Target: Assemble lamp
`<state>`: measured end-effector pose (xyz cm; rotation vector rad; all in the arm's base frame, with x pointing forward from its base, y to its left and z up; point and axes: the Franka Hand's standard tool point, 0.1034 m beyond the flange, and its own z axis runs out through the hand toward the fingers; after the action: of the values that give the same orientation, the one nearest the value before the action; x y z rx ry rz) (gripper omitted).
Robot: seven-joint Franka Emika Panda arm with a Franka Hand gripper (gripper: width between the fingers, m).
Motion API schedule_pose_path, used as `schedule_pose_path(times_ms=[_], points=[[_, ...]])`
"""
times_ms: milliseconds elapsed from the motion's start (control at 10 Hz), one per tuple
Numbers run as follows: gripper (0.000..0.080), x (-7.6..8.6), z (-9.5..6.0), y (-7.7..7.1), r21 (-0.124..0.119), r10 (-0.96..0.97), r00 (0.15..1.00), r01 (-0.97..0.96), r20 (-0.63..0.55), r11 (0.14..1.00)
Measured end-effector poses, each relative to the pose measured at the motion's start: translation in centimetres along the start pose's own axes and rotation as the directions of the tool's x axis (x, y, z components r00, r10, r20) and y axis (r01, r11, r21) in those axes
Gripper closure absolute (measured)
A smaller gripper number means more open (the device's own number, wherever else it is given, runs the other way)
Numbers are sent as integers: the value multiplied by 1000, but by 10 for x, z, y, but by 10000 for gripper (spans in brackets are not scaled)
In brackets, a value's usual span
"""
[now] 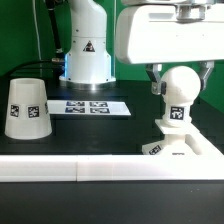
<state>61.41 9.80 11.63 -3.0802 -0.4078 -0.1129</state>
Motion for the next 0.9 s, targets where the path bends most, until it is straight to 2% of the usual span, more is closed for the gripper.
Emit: schedule_pose_path(times_ms=[500, 700, 900], points=[[220, 0, 0, 0, 0, 312, 950, -312, -1, 950], [220, -1, 0, -1, -1, 486, 874, -486, 0, 874], [220, -3, 1, -2, -4, 686, 727, -686, 4, 727]])
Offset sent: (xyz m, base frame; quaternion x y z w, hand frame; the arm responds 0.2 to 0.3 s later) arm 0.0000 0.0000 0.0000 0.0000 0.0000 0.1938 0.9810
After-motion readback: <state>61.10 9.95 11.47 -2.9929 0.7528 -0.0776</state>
